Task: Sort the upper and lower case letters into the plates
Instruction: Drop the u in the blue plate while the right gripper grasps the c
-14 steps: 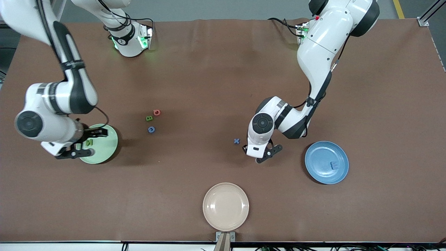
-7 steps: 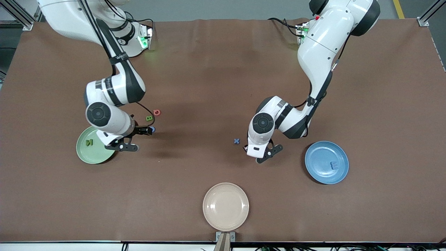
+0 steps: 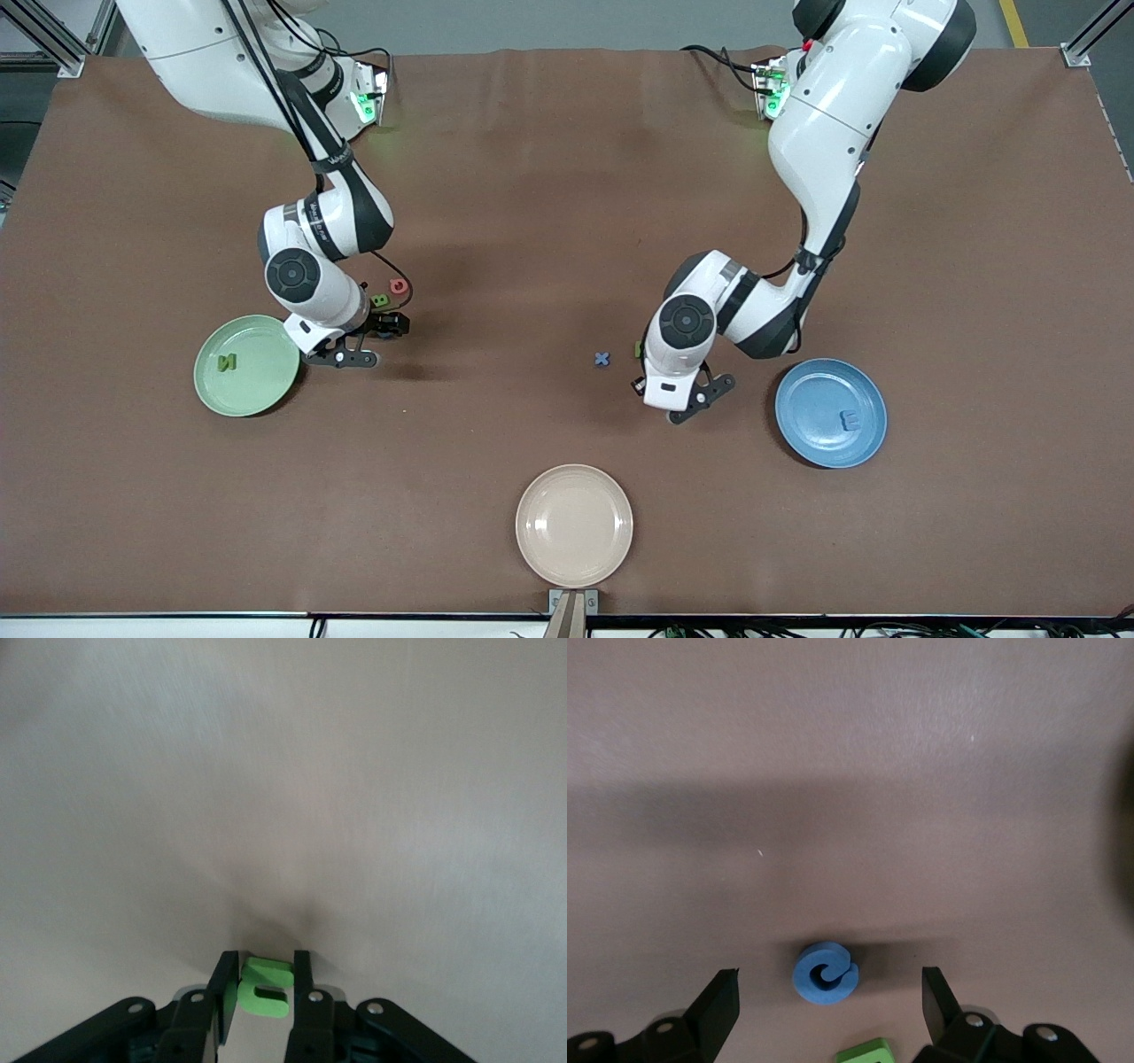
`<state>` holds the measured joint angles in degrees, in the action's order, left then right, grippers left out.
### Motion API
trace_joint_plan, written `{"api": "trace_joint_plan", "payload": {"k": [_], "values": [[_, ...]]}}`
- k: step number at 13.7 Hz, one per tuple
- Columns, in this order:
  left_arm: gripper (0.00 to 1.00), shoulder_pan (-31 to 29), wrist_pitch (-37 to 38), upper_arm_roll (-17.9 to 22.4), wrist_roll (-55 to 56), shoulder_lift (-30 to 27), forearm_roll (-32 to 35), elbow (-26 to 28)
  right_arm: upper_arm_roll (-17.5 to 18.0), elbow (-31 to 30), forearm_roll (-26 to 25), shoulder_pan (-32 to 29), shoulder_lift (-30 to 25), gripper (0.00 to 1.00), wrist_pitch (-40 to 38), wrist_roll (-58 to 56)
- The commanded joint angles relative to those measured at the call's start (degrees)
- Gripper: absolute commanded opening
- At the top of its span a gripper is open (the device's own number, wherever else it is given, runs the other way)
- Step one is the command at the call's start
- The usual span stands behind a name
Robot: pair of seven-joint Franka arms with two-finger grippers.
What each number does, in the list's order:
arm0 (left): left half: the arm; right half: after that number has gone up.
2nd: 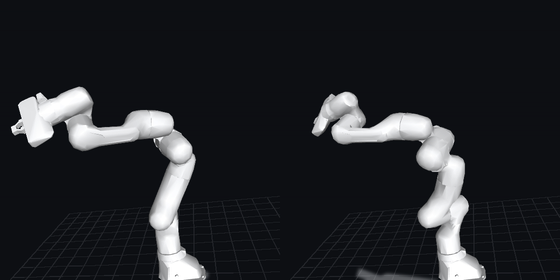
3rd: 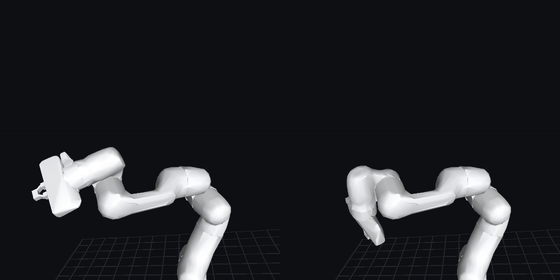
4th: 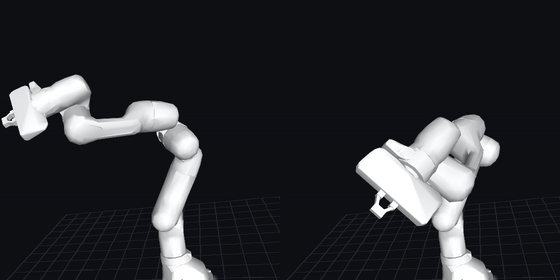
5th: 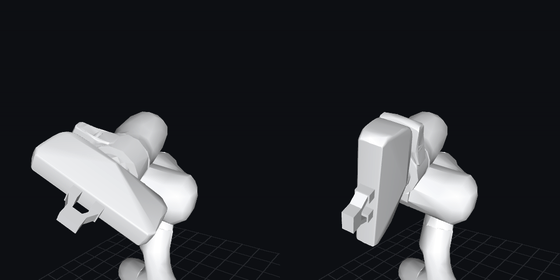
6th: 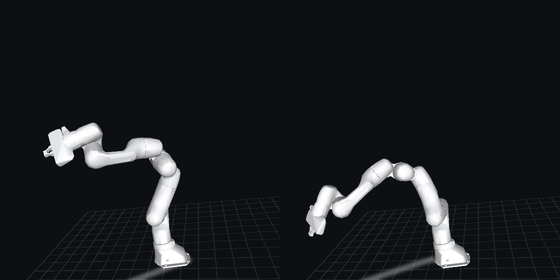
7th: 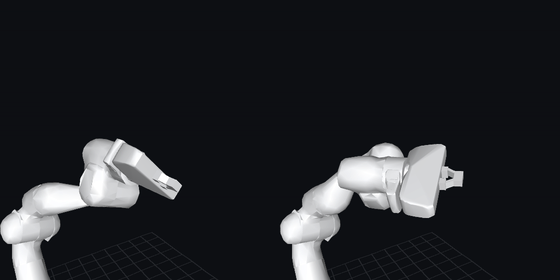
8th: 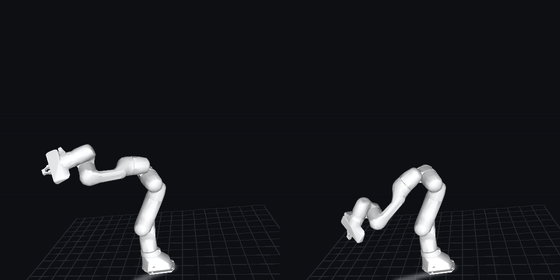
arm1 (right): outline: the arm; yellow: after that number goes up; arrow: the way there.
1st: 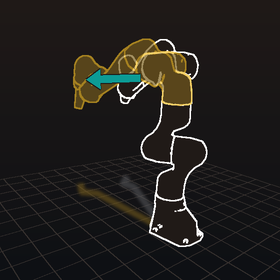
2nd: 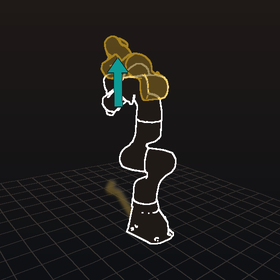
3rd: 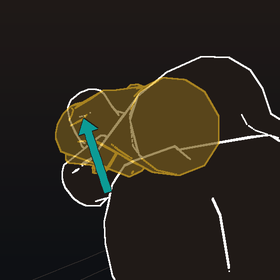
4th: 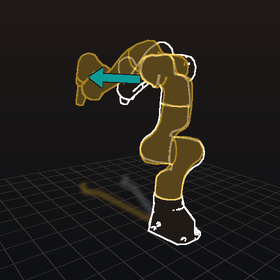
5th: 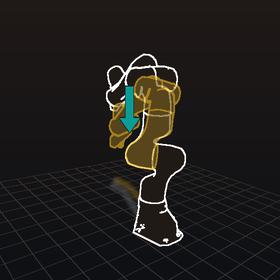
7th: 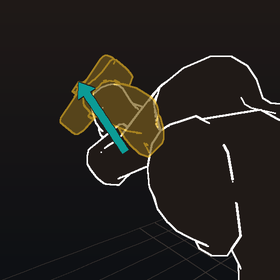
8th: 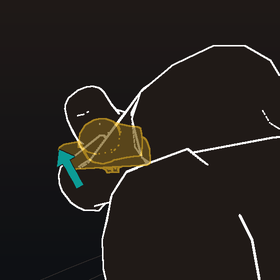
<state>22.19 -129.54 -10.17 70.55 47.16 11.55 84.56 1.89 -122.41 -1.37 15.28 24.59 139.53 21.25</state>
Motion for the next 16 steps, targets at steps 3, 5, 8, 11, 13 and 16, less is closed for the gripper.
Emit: {"api": "trace_joint_plan", "payload": {"k": [3,5,8,11,13,16], "values": [[0.00,-7.84,5.25,-0.03,-10.92,-8.21,0.84,0.95,-0.31,-1.43,0.50,0.54,0.37,0.81,0.92,0.73],[0.00,-12.85,8.07,-0.20,-21.20,-9.80,0.84,0.95,-0.22,-1.43,0.50,0.54,1.08,0.75,1.53,0.73],[0.03,-17.17,11.32,-0.12,-27.82,-8.93,0.14,1.39,-0.13,-1.34,0.50,0.62,1.87,0.71,2.15,0.73],[0.02,-21.56,11.42,-0.12,-34.23,-7.44,0.31,2.27,0.49,-1.25,0.50,0.54,1.96,0.61,2.15,0.73],[0.09,-22.54,11.42,-0.12,-35.31,-5.95,0.40,2.53,0.57,-1.25,0.50,0.54,1.96,0.49,2.15,0.73],[0.92,-21.93,11.42,-0.12,-33.91,-6.11,-0.04,2.36,0.57,-1.16,0.50,0.54,1.96,0.36,2.15,0.73]]}}
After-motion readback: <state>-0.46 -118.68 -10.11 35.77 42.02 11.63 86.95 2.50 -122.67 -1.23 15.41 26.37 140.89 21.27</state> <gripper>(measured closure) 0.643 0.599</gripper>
